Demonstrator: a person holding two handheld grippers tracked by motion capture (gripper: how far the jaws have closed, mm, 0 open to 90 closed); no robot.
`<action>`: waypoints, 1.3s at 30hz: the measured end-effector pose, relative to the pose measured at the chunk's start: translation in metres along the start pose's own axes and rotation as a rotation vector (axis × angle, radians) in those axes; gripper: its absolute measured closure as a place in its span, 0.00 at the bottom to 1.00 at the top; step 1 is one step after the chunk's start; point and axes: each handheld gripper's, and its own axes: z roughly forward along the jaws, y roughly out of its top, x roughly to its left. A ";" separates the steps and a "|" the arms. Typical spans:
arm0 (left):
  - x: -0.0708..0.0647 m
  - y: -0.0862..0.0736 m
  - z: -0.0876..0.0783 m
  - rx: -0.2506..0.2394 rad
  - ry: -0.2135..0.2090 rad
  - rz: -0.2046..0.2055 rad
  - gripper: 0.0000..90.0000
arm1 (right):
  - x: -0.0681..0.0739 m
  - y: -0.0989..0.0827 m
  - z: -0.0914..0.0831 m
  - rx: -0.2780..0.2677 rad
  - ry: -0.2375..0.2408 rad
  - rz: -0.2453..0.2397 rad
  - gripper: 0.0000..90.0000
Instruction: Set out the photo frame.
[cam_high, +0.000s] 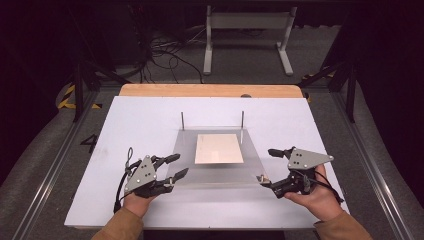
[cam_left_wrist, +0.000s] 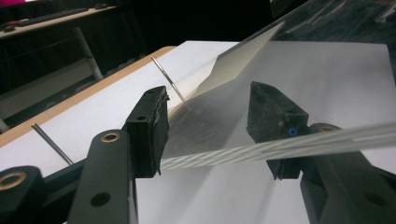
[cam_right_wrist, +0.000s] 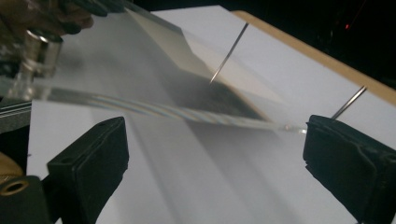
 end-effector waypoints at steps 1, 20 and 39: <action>0.000 0.001 0.000 0.002 -0.001 0.001 0.52 | 0.000 0.002 0.002 -0.016 -0.001 -0.012 0.08; 0.002 0.005 0.000 -0.014 0.013 -0.007 0.52 | -0.003 0.008 0.042 -0.135 0.065 -0.146 0.62; 0.015 0.022 0.000 -0.058 0.071 0.001 0.53 | -0.008 0.023 0.043 -0.199 0.009 -0.195 0.67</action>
